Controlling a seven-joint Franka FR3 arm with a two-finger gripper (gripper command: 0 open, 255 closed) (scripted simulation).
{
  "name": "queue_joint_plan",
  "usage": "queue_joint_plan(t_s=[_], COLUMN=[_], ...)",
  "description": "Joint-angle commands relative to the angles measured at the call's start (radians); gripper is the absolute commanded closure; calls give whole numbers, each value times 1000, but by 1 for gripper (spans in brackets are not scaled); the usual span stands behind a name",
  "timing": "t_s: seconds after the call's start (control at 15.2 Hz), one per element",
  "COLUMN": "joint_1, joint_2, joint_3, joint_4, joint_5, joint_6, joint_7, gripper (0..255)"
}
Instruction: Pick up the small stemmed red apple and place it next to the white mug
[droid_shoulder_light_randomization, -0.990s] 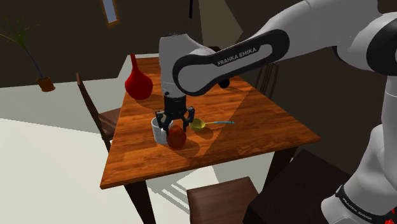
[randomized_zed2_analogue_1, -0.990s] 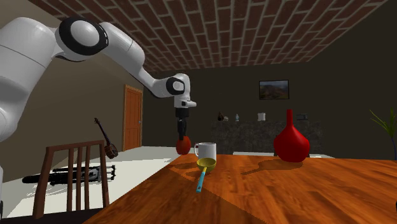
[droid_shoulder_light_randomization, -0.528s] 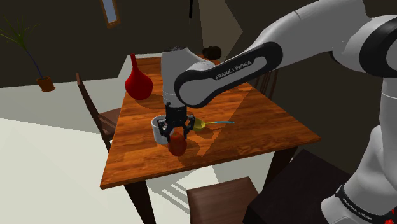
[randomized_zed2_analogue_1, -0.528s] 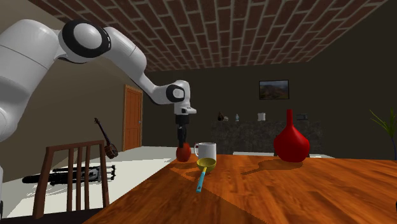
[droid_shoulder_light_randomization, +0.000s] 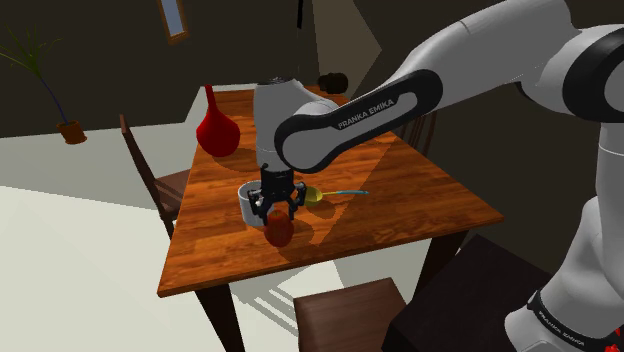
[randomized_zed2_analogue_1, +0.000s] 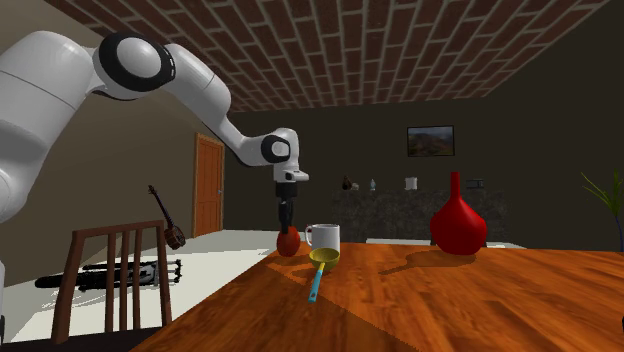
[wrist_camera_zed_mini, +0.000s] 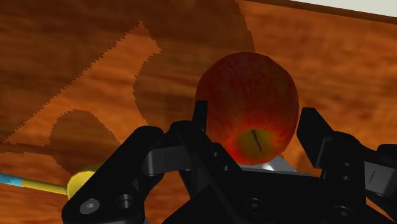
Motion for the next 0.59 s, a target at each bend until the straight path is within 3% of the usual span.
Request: queue_joint_plan(t_s=[0.0,0.33,0.53], joint_1=[0,0,-5], joint_2=[0,0,-39], joint_3=[0,0,5], joint_4=[0,0,46], joint_5=[0,0,12], joint_6=[0,0,-84], joint_7=[0,0,-8], gripper=[0,0,0])
